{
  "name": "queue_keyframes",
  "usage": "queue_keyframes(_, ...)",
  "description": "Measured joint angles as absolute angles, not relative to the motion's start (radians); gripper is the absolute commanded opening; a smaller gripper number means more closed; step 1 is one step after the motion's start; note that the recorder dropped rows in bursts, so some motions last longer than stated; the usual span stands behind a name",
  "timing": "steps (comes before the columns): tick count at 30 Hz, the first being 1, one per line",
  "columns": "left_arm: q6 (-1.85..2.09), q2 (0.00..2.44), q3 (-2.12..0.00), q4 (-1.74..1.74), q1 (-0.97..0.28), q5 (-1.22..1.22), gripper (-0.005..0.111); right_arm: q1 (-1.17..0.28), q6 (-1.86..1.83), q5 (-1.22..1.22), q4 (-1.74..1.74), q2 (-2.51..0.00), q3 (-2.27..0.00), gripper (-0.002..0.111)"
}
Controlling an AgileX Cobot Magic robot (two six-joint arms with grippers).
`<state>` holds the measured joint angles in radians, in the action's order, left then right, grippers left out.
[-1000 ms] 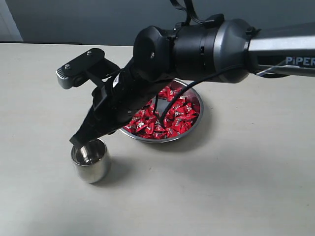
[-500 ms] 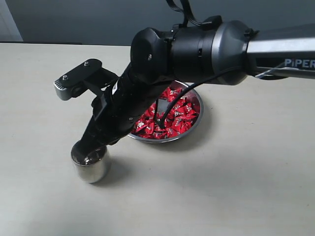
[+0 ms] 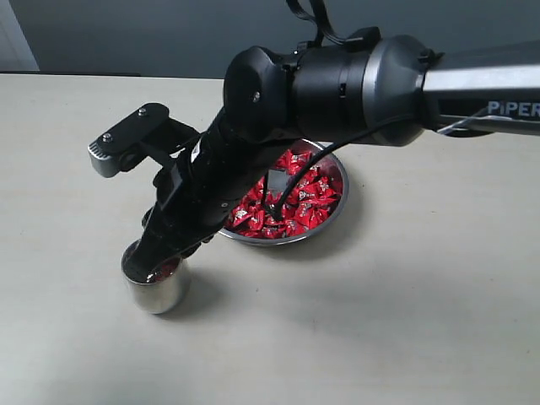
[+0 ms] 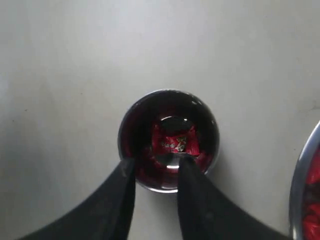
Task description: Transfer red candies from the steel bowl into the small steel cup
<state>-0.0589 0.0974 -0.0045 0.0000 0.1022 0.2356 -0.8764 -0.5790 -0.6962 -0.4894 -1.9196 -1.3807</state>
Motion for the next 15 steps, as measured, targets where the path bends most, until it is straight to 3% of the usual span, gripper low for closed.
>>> queue_keyframes(15, -0.059, 0.097, -0.004, 0.000, 0.102, 0.236, 0.000, -0.658, -0.297, -0.530, -0.220, -1.978, -1.381, 0.030)
